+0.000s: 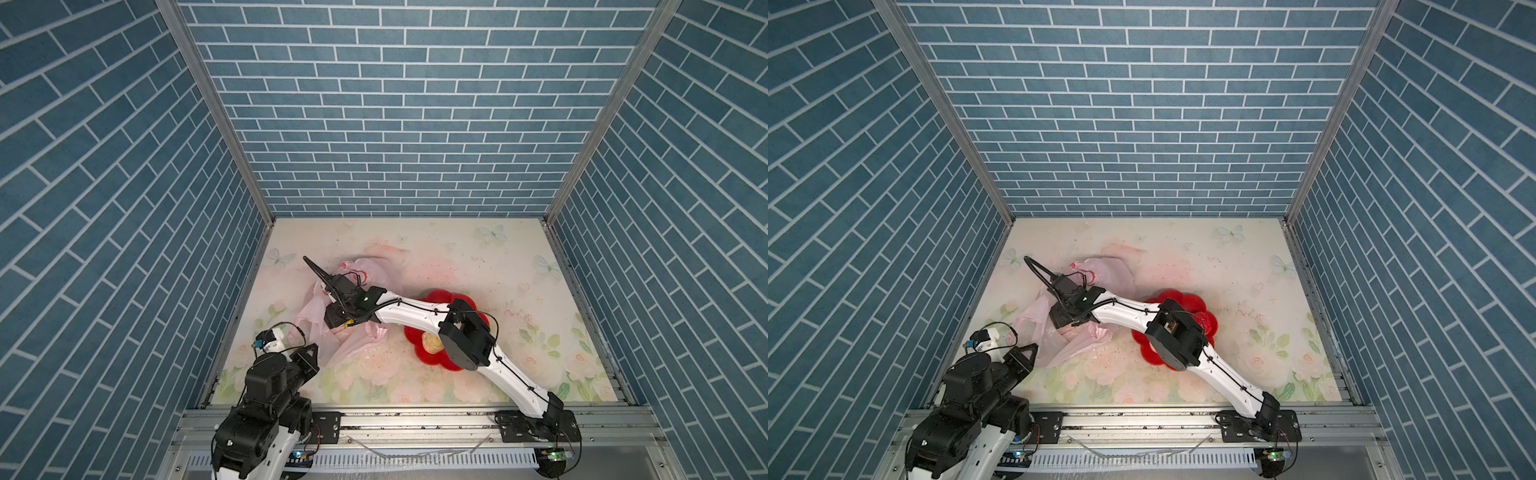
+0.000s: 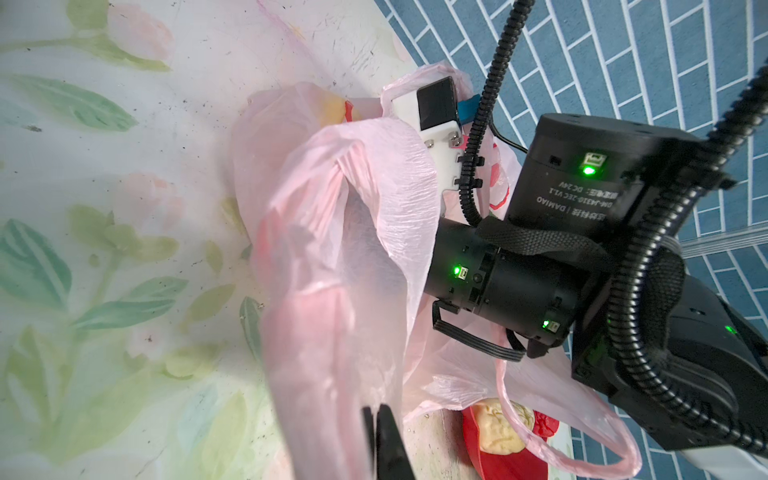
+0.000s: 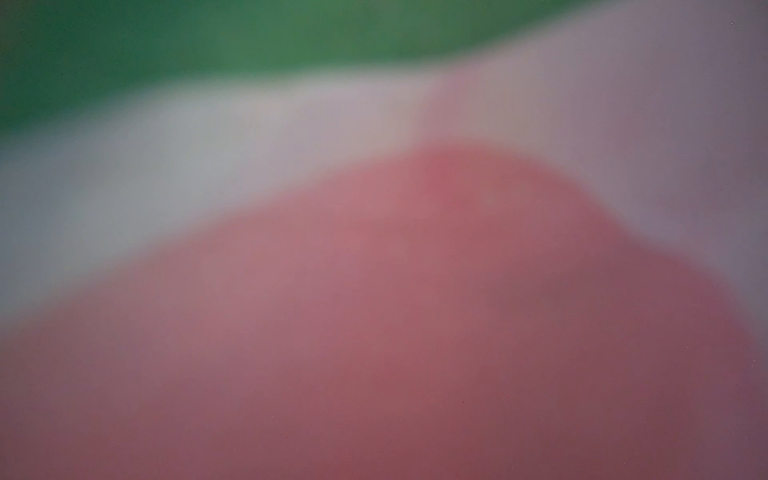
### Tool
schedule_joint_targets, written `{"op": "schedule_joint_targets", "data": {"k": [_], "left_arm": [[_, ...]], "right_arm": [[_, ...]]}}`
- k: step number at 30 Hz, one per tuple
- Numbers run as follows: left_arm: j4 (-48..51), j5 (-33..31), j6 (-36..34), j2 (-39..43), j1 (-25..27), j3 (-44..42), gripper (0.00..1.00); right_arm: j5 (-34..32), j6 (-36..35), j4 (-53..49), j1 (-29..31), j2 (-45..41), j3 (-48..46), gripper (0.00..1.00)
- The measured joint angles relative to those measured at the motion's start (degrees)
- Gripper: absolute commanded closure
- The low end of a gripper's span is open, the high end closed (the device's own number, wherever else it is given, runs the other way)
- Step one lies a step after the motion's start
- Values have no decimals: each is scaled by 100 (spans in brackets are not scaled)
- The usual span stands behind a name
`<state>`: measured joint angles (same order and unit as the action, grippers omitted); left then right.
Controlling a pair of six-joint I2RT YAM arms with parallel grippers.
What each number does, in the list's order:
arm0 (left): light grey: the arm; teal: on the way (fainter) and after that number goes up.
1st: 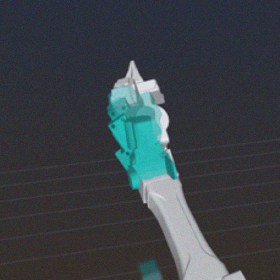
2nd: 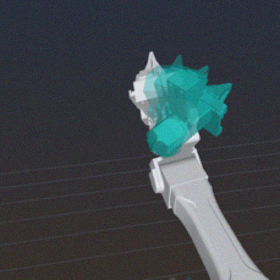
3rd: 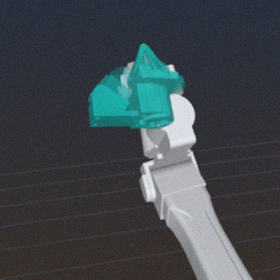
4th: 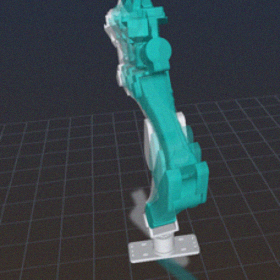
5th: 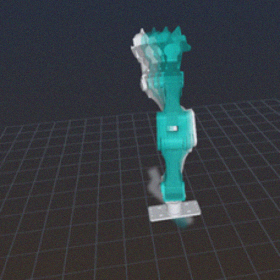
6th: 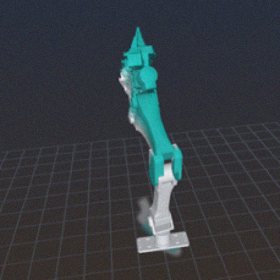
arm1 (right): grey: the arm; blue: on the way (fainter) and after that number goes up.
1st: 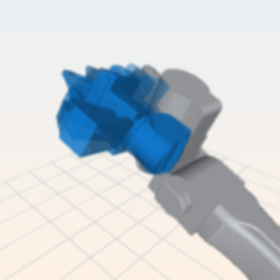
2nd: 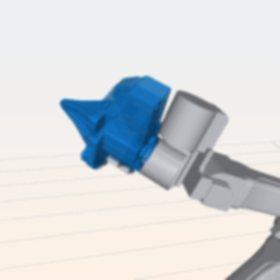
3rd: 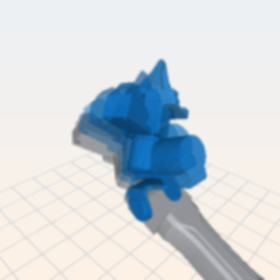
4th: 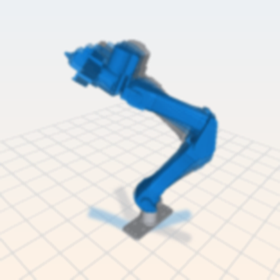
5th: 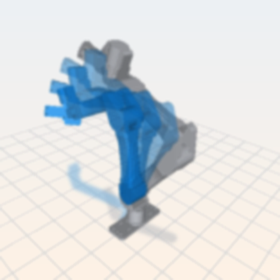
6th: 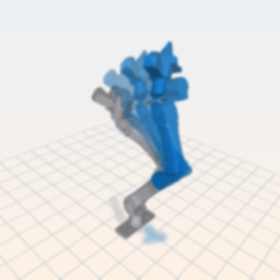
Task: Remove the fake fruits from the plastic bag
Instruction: 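Push the right gripper deeper into the bag and grasp the orange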
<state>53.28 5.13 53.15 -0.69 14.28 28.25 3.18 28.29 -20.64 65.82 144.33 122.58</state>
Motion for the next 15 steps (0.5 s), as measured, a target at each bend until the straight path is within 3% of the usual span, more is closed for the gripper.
{"op": "schedule_joint_targets", "data": {"k": [5, 15], "left_arm": [[0, -74, 2, 0, 0, 0, 93], [0, -295, -26, -52, 0, 0, 92]], "right_arm": [[17, -7, 0, 0, 0, 0, 53], [96, -20, -129, 0, -369, -310, 60]]}}
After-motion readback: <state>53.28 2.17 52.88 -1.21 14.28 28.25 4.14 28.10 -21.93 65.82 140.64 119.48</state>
